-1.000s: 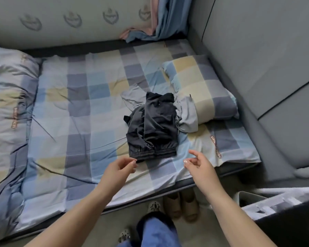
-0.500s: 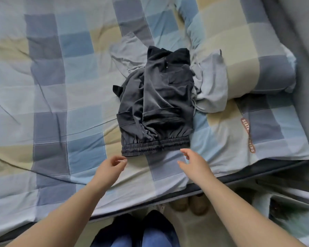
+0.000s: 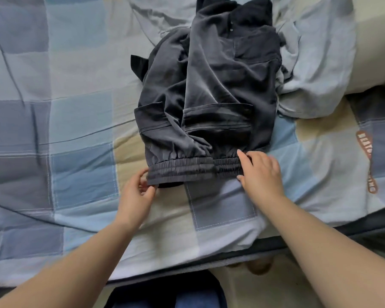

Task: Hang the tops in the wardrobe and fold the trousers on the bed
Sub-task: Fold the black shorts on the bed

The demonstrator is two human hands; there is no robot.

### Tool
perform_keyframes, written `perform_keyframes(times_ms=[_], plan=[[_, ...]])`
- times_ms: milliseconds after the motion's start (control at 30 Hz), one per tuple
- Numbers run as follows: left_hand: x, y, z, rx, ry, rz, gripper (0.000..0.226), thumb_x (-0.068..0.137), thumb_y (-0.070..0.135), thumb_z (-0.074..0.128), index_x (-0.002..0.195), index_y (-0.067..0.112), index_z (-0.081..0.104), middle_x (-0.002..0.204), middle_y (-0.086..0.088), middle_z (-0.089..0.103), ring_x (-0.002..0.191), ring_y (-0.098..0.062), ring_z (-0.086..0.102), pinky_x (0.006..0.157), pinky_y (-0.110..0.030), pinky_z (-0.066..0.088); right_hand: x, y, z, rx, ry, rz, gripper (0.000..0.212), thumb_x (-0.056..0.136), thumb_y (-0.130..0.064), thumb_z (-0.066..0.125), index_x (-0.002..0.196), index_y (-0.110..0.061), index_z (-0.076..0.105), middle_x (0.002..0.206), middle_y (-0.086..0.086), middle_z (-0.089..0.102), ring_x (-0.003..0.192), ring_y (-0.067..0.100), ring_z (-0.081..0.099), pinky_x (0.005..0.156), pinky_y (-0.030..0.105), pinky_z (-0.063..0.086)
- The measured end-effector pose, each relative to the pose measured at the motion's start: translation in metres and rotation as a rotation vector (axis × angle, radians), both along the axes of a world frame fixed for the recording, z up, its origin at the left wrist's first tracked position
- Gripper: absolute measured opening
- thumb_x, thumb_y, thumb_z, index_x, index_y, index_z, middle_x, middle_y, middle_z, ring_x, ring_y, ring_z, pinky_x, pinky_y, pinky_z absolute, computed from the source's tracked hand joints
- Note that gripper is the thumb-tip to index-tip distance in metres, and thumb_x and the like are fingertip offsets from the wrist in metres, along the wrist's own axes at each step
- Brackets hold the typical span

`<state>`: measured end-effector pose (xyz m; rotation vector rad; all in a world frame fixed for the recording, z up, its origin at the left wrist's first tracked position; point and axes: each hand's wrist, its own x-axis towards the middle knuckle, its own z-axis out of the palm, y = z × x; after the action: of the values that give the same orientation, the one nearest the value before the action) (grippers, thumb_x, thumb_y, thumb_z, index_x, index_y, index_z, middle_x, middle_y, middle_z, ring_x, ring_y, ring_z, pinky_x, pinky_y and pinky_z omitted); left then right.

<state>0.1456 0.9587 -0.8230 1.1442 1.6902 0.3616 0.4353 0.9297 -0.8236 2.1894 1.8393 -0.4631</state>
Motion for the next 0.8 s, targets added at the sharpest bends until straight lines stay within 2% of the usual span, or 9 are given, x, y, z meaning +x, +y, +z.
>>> perform_keyframes(times_ms=[100, 200, 267, 333, 433, 500, 600, 667, 800], plan=[[-0.002, 0.01, 0.008, 0.051, 0.034, 0.12, 0.03, 0.089, 0.008, 0.05, 0.09, 0.037, 0.058, 0.084, 0.013, 0.063, 0.078, -0.006, 0.06, 0.07, -0.023, 0.044, 0.004, 0.005, 0.013, -0.014, 0.014, 0.002, 0.061, 0.092, -0.039, 0.053, 0.146, -0.023, 0.031, 0.126, 0.005, 0.049, 0.118, 0.027, 0.044, 0.1, 0.04, 0.033], [-0.006, 0.023, 0.03, 0.014, -0.015, 0.266, 0.023, 0.084, 0.011, 0.04, 0.101, 0.024, 0.05, 0.096, 0.003, 0.06, 0.095, -0.021, 0.06, 0.091, -0.044, 0.049, 0.007, 0.002, 0.043, -0.059, 0.074, 0.028, 0.055, 0.096, -0.04, 0.043, 0.146, -0.022, 0.028, 0.121, 0.004, 0.046, 0.114, 0.025, 0.044, 0.084, 0.036, 0.043], [-0.01, 0.03, 0.051, 0.013, -0.023, 0.358, 0.026, 0.084, 0.009, 0.037, 0.107, 0.018, 0.045, 0.095, -0.003, 0.058, 0.094, -0.027, 0.059, 0.095, -0.052, 0.047, 0.01, 0.001, 0.071, -0.086, 0.101, 0.098, 0.06, 0.095, -0.048, 0.042, 0.147, -0.023, 0.026, 0.12, 0.003, 0.045, 0.115, 0.023, 0.043, 0.083, 0.035, 0.045], [-0.013, 0.039, 0.079, 0.067, -0.001, 0.398, 0.027, 0.085, 0.002, 0.036, 0.108, 0.015, 0.043, 0.093, -0.006, 0.058, 0.089, -0.028, 0.058, 0.09, -0.049, 0.05, 0.016, 0.004, 0.108, -0.073, 0.114, 0.181, 0.069, 0.09, -0.056, 0.047, 0.147, -0.022, 0.028, 0.117, 0.003, 0.047, 0.112, 0.023, 0.046, 0.083, 0.034, 0.046], [-0.022, 0.049, 0.128, 0.152, 0.05, 0.394, 0.03, 0.084, -0.005, 0.038, 0.107, 0.015, 0.044, 0.091, -0.008, 0.058, 0.076, -0.023, 0.054, 0.064, -0.031, 0.044, 0.024, 0.011, 0.165, -0.048, 0.108, 0.267, 0.076, 0.085, -0.057, 0.055, 0.147, -0.022, 0.03, 0.115, 0.003, 0.048, 0.11, 0.022, 0.047, 0.086, 0.033, 0.046], [-0.032, 0.053, 0.169, 0.194, 0.098, 0.379, 0.035, 0.083, -0.007, 0.041, 0.108, 0.015, 0.05, 0.091, -0.006, 0.06, 0.071, -0.018, 0.053, 0.059, -0.028, 0.039, 0.026, 0.018, 0.21, -0.019, 0.103, 0.253, 0.072, 0.085, -0.051, 0.06, 0.147, -0.026, 0.032, 0.113, 0.001, 0.047, 0.11, 0.02, 0.046, 0.082, 0.034, 0.048], [-0.043, 0.061, 0.228, 0.243, 0.112, 0.305, 0.044, 0.08, -0.009, 0.042, 0.112, 0.017, 0.058, 0.095, -0.005, 0.064, 0.086, -0.022, 0.057, 0.073, -0.032, 0.042, 0.021, 0.032, 0.275, 0.134, 0.208, 0.122, 0.057, 0.082, -0.02, 0.066, 0.137, -0.027, 0.049, 0.109, 0.002, 0.052, 0.109, 0.023, 0.05, 0.078, 0.036, 0.048], [-0.047, 0.068, 0.27, 0.277, 0.097, 0.291, 0.046, 0.079, -0.009, 0.041, 0.113, 0.015, 0.06, 0.101, -0.006, 0.064, 0.094, -0.022, 0.057, 0.081, -0.033, 0.043, 0.017, 0.048, 0.322, 0.25, 0.268, 0.043, 0.054, 0.078, -0.003, 0.06, 0.128, -0.024, 0.059, 0.108, 0.005, 0.056, 0.107, 0.026, 0.053, 0.079, 0.035, 0.045], [-0.062, 0.091, 0.347, 0.415, 0.192, 0.245, 0.046, 0.077, -0.008, 0.044, 0.114, 0.007, 0.066, 0.11, -0.017, 0.063, 0.105, -0.03, 0.057, 0.097, -0.041, 0.046, 0.006, 0.086, 0.42, 0.405, 0.316, 0.019, 0.049, 0.077, 0.003, 0.055, 0.119, -0.022, 0.065, 0.11, 0.006, 0.06, 0.105, 0.027, 0.055, 0.084, 0.033, 0.042]])
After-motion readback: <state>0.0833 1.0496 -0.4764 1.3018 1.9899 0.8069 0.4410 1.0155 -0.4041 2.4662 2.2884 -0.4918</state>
